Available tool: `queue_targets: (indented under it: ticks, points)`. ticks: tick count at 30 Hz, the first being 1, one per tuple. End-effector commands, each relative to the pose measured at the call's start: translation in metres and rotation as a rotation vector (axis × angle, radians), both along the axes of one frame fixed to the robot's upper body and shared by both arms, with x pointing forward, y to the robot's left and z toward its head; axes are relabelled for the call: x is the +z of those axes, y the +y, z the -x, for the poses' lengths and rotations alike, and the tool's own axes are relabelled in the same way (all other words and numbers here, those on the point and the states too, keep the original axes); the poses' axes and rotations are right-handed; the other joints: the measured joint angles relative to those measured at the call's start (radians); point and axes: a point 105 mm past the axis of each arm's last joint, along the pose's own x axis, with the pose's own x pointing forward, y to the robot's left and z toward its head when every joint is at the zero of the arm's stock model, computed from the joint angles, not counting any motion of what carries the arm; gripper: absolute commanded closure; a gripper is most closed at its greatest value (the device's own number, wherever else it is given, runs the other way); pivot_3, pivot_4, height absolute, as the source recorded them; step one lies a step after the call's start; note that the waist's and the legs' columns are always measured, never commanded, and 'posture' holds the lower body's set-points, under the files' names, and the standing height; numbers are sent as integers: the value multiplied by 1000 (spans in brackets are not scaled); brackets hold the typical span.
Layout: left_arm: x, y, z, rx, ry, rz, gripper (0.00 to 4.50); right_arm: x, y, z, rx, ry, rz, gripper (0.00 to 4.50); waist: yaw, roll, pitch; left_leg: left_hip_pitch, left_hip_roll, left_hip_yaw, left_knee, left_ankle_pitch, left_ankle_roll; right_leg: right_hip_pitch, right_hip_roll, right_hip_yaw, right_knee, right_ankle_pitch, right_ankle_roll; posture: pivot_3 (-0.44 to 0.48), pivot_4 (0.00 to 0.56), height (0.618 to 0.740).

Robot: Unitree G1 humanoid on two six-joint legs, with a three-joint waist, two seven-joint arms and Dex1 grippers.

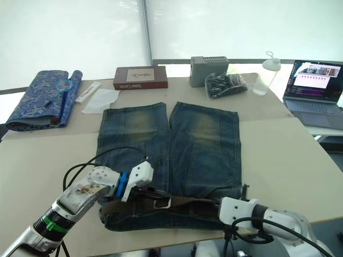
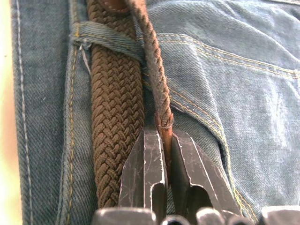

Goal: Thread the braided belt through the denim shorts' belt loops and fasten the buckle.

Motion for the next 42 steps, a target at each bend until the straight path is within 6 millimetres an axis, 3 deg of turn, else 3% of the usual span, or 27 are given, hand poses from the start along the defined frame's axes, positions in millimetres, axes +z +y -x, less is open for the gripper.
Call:
queue_targets:
  ticks: [1, 7, 11, 14, 16, 17, 19, 24, 27, 33, 37, 42]
  points:
    - [-68, 27, 12, 90, 135, -196, 4487, 9, -14, -4, -44, -40, 34, 4500, 1, 5, -3, 3, 0, 0, -1, -1, 0, 4, 0, 0, -3, 0, 0, 0, 150, 709]
    - [-64, 38, 10, 153, 78, -116, 4487, 6, -39, -6, -76, -55, 121, 4500, -1, 15, -10, 8, 2, 0, -1, -3, 3, 12, -2, -1, -13, -1, 3, 0, 150, 709]
    - [-57, 41, 7, 190, 48, -77, 4487, -6, -42, 1, -39, -43, 152, 4500, 4, 17, -11, 6, 1, 0, -1, -4, 3, 12, -3, -1, -15, -2, 4, 0, 150, 709]
    - [-28, 41, 0, 270, 26, 60, 4487, -12, -31, 6, -18, -25, 94, 4500, 1, 20, -13, 4, 1, 0, -1, -5, 4, 10, -3, -1, -15, -4, 7, 0, 150, 709]
    - [-9, 46, -6, 343, 32, 138, 4487, -11, -29, 7, -30, -9, 49, 4500, -2, 14, -9, 4, 1, 0, -1, -5, 6, 10, -4, 0, -15, -4, 7, 0, 150, 709]
    - [1, 51, -9, 382, 27, 170, 4088, -10, -29, 11, -27, 29, 20, 3619, -3, 12, -8, 3, 1, 1, -2, -6, 5, 9, -3, 0, -14, -4, 7, 0, 150, 709]
    - [20, 61, -11, 443, 28, 219, 3738, -2, -26, 17, -56, 97, -86, 3142, -3, 7, -5, 2, 1, 0, -1, -7, 5, 8, -3, -1, -12, -4, 7, 0, 150, 709]
    - [57, 82, -6, 544, 29, 277, 1548, 26, -32, 31, -177, 297, -362, 1402, 2, 5, -3, 0, 2, -2, -2, -12, 4, 8, -1, -1, -9, -6, 8, 0, 150, 709]
    - [69, 89, 9, 550, 36, 244, 70, 40, -40, 39, -200, 368, -459, 360, -4, 5, -2, -1, 2, -2, -2, -13, 9, 8, 2, 0, -9, -9, 9, 0, 150, 709]
    - [72, 111, 47, 525, 61, 184, 70, 53, -74, 43, -256, 337, -551, 360, -3, 2, 1, 0, 2, 0, -1, -21, 3, 8, 3, 0, -10, -12, 8, 0, 150, 709]
    - [68, 137, 65, 573, 66, 100, 70, 47, -97, 50, -272, 346, -495, 360, 1, 3, 2, 2, 2, 0, -1, -22, 1, 5, 2, 0, -11, -13, 7, 0, 150, 709]
    - [56, 157, 80, 625, 85, 11, 70, 40, -110, 56, -256, 370, -430, 360, -1, 4, 3, 3, 2, 0, -1, -22, 0, 6, -1, 0, -11, -13, 7, 0, 150, 709]
